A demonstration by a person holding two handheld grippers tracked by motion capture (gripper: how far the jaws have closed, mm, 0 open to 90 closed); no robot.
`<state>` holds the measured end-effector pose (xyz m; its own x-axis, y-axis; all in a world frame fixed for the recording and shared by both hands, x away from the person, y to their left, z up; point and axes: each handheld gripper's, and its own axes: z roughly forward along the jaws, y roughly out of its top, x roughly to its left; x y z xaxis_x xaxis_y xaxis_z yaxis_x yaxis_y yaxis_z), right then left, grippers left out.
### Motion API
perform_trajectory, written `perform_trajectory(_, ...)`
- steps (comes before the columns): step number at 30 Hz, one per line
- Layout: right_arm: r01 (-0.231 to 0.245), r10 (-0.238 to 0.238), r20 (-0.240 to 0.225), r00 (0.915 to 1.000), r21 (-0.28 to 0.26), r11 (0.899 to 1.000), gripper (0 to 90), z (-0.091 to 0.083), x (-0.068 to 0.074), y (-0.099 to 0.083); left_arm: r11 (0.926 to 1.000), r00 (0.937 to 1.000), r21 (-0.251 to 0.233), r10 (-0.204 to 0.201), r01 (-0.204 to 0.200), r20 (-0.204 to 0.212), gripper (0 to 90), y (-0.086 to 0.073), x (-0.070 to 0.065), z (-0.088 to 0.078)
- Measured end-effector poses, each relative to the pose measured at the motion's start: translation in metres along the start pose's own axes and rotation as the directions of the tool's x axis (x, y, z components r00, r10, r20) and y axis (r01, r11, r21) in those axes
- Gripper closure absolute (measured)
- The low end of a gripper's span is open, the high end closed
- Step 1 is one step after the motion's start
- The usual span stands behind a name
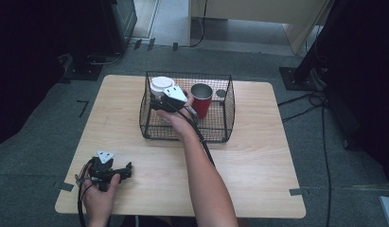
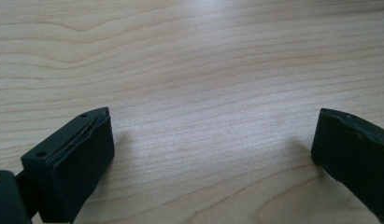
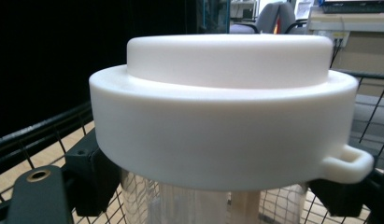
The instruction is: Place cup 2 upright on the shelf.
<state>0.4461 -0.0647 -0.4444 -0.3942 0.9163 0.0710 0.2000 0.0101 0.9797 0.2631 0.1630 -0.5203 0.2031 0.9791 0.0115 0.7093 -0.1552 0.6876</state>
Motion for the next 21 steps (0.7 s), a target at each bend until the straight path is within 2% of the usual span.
perform_trajectory(14, -0.004, 0.005, -0.007, 1.0000, 0.030, 1.000, 15.2, -0.0004, -0.0010, -0.0001, 1.0000, 1.0000, 0.000, 0.001, -0.001, 0.000, 0.1, 0.0000, 0.0001, 0.0000)
perform_trajectory(21, 0.025, -0.023, -0.046, 0.9987, 0.036, 0.999, 7.6, -0.0027, -0.0004, 0.0003, 1.0000, 1.0000, 0.000, 0.000, 0.000, 0.000, 0.1, 0.0000, 0.0000, 0.0000)
